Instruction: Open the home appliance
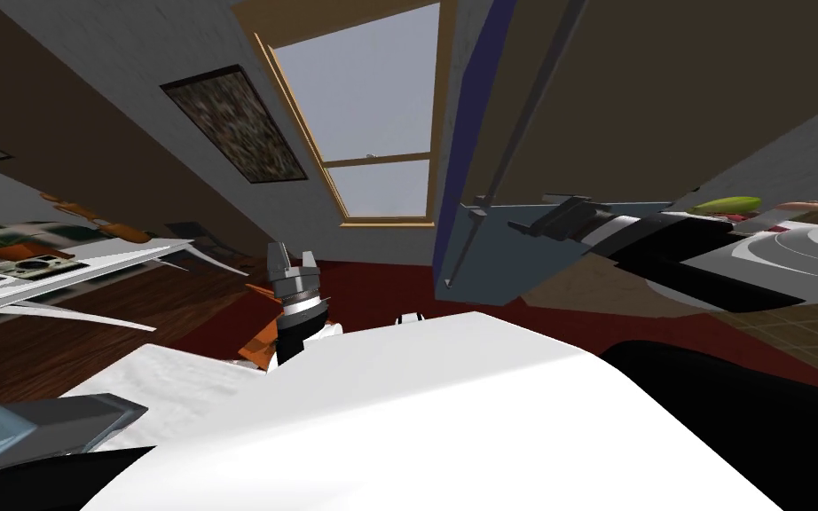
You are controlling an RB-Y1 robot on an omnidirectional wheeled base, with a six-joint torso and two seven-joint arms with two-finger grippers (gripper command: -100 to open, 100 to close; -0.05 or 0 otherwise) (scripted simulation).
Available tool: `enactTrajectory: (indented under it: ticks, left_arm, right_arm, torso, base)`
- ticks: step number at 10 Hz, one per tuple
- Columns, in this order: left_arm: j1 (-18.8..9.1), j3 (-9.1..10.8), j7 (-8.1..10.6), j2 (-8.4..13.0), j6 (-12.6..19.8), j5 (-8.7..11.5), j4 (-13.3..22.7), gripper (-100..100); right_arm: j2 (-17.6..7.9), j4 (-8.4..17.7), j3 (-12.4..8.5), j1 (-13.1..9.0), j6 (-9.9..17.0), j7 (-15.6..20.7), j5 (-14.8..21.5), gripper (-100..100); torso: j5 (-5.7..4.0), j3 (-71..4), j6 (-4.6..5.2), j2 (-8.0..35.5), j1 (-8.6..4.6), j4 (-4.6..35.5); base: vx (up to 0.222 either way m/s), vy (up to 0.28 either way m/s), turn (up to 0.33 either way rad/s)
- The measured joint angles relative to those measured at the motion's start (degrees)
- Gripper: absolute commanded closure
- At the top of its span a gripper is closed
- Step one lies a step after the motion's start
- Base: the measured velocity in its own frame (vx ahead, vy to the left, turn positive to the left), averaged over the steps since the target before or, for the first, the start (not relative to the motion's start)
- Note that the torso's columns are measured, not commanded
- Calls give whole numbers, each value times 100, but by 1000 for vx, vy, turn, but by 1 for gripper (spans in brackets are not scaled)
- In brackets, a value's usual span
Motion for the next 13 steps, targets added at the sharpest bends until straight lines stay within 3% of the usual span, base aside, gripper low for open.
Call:
enactTrajectory:
  ticks: [4,5,7,9,10,13]
  left_arm:
    - [1,1,0,0,0,0,0,0]
    - [-1,0,0,0,0,0,0,0]
    - [0,0,0,1,0,0,0,0]
    - [-1,1,0,1,1,0,1,0]
    - [-2,1,0,1,1,0,1,0]
    - [-5,1,0,2,2,0,2,0]
  right_arm:
    - [-42,318,-57,109,191,1,29,-100]
    - [-42,395,-58,137,193,3,34,-100]
    - [-74,547,-138,195,269,-19,30,-100]
    - [-109,526,-203,271,275,-45,6,-100]
    - [-110,515,-208,284,265,-54,2,100]
    - [-148,332,-155,145,215,-35,-16,100]
  torso:
    - [-2,-9,-1,-15,-7,-5]
    - [-3,-30,-35,-39,-19,-15]
    - [-4,-38,-12,-56,-12,-20]
    - [-1,-12,-15,-14,-32,2]
    - [-1,-23,-21,-24,-25,-7]
    - [-22,31,2,36,-25,2]
  base:
    - [234,147,-24]
    - [157,141,12]
    - [121,91,15]
    - [82,14,-49]
    - [-1,4,-11]
    - [-242,-172,35]
